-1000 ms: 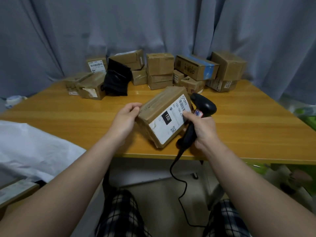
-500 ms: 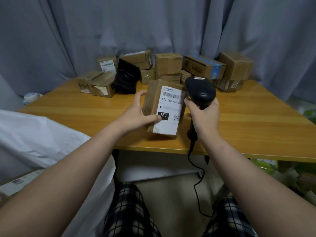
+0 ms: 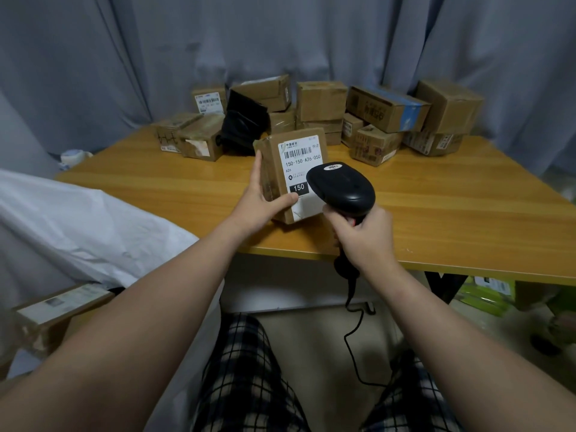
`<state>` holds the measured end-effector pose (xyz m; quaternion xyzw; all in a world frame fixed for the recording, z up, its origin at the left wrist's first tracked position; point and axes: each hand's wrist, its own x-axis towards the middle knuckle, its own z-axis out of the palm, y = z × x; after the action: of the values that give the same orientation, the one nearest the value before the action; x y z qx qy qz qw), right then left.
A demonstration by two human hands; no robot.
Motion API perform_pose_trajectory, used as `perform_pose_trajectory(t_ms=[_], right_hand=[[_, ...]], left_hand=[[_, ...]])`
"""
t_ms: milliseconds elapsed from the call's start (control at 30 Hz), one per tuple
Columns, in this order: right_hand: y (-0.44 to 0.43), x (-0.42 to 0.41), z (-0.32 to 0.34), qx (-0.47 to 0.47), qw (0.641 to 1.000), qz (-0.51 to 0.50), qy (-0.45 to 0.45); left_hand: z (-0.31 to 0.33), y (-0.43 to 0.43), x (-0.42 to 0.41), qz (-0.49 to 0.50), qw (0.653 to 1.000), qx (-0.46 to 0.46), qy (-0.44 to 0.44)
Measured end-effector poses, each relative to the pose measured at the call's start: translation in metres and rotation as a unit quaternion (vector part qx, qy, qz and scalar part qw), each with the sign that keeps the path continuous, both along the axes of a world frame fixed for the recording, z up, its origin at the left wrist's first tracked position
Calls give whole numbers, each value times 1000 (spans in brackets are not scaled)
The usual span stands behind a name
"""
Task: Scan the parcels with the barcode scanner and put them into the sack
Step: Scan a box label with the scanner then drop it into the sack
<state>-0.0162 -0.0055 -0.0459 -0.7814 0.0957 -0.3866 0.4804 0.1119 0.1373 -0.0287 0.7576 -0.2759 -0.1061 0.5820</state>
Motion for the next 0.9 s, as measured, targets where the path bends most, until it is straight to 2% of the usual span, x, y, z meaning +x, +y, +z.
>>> perform_pose_trajectory(t_ms=[200,667,900], right_hand=[[3,-3,-2,-8,1000,28,-4],[2,-3,-5,13,1000,23,-8],[12,-2,1,37,998,49,-18]], left_hand=[[-2,-1,4,0,1000,10,-2],[-6,-3,5,9,1000,9,-9],[-14,8,-18,56,996,-66,-23]])
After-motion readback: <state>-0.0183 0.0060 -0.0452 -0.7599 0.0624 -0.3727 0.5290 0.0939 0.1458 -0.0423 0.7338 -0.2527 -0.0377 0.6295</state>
